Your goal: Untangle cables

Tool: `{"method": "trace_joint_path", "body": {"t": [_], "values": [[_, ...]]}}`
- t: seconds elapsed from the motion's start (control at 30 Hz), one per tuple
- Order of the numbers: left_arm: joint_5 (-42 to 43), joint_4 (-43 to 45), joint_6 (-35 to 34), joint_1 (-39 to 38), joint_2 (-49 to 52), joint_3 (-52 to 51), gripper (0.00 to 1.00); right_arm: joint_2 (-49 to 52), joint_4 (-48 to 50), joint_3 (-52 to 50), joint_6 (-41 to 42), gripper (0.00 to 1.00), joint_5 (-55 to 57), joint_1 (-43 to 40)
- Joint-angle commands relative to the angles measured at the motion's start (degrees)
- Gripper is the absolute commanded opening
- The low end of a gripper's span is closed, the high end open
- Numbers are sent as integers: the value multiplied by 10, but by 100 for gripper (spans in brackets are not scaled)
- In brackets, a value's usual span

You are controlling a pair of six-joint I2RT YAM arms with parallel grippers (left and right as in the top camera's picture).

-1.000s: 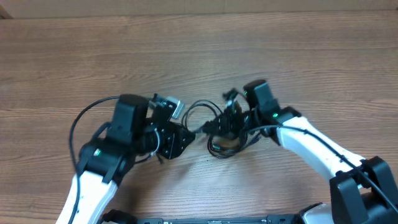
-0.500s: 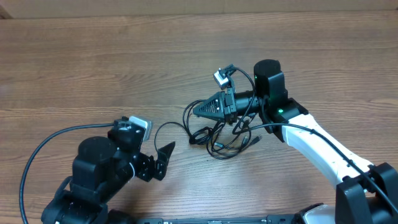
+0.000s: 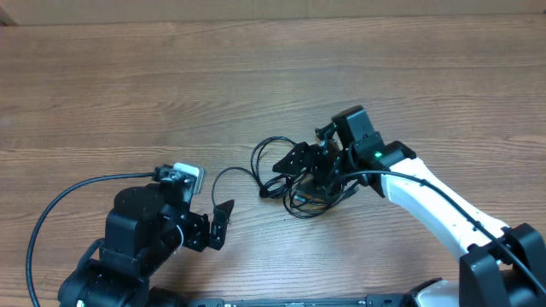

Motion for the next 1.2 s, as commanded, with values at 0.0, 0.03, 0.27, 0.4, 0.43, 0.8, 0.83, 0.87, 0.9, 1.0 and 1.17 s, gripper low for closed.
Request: {"method": "trace_joint_path", "body": {"t": [0.0, 0.03, 0.27, 0.4, 0.43, 0.8, 0.83, 0.87, 0.9, 1.0, 1.17], "values": [[-9, 0, -15, -4, 8, 3, 100, -2, -7, 4, -7, 90, 116, 24], [-9, -1, -17, -4, 11, 3, 100, 1, -6, 4, 3, 90, 128, 31], [-9, -2, -18, -4, 32, 0, 100, 15, 9, 4, 75, 93, 230, 76], [-9, -2, -18, -4, 47, -4, 100, 28, 31, 3, 105, 93, 266, 87], [-9, -2, -18, -4, 50, -4, 99, 33, 41, 3, 104, 93, 261, 88], [-9, 11, -18, -4, 80, -4, 99, 110, 110, 3, 106, 55, 220, 92], [-9, 11, -18, -4, 81, -4, 100, 112, 110, 3, 106, 43, 221, 92], [-9, 11, -18, -4, 81, -4, 100, 113, 110, 3, 106, 31, 222, 92], [-9, 11, -19, -4, 82, -4, 100, 113, 111, 3, 106, 19, 221, 92], [-9, 11, -19, -4, 83, -4, 99, 111, 118, 5, 106, 4, 195, 92], [-6, 20, -19, -4, 83, -4, 100, 48, 134, 29, 111, 4, 73, 58]]}}
